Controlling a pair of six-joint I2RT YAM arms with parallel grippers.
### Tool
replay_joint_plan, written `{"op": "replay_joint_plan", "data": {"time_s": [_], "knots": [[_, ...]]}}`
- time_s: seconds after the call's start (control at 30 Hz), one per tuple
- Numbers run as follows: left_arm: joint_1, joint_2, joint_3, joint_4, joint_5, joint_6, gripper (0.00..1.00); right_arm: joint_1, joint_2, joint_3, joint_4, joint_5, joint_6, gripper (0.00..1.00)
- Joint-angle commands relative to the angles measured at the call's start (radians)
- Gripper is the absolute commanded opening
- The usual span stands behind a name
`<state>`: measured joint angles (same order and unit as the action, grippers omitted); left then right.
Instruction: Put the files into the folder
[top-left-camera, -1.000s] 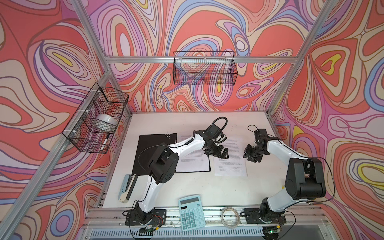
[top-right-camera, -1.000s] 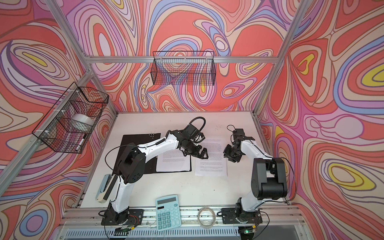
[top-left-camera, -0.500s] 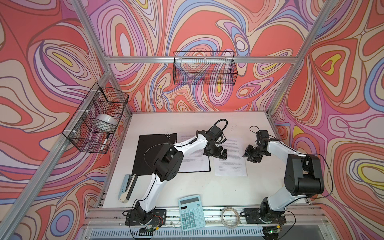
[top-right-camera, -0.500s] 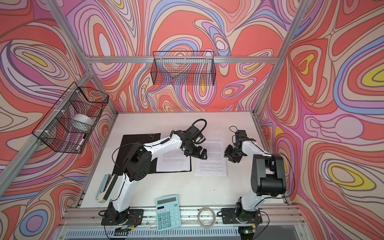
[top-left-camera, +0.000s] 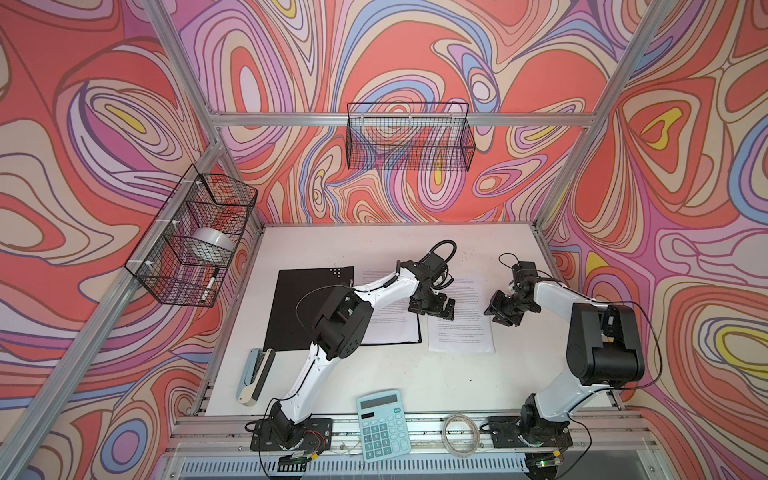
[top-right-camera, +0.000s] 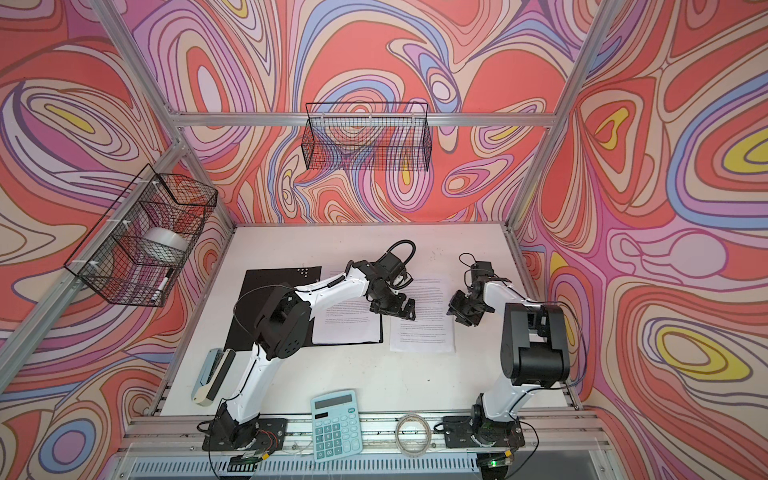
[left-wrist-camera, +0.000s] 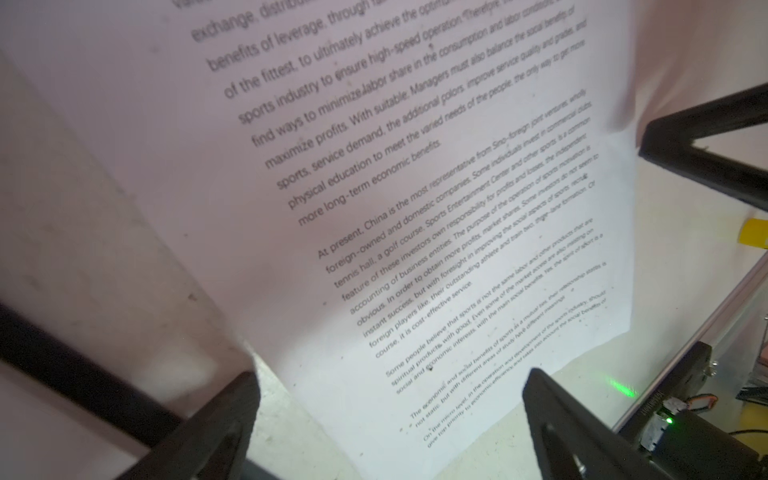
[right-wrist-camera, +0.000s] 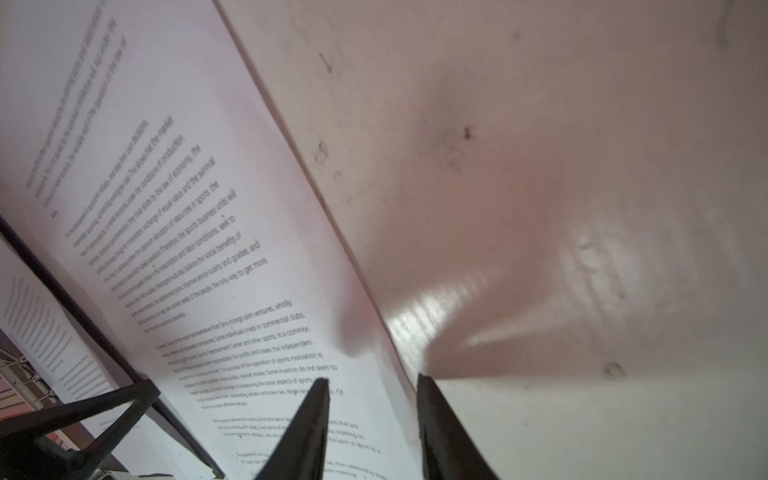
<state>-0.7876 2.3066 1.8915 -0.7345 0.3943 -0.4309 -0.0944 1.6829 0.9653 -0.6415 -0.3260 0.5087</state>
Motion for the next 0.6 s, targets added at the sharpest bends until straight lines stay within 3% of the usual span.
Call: {"op": "replay_joint_plan", "data": {"time_s": [0.0, 0.33, 0.57], "knots": [[-0.002, 0.038, 0.019, -0.04, 0.037, -0.018, 1.0, -0.008, 0.026, -0.019, 0.008, -0.006, -0.015, 0.37], [-0.002, 0.057, 0.06, -0.046, 0.033, -0.01, 1.0, -0.011, 0.049, -0.024, 0.014, -0.052, -0.023, 0.38], [0.004, 0.056, 0.082, -0.049, 0.043, 0.005, 1.0, -0.017, 0.052, -0.04, 0.046, -0.15, -0.018, 0.37]]}}
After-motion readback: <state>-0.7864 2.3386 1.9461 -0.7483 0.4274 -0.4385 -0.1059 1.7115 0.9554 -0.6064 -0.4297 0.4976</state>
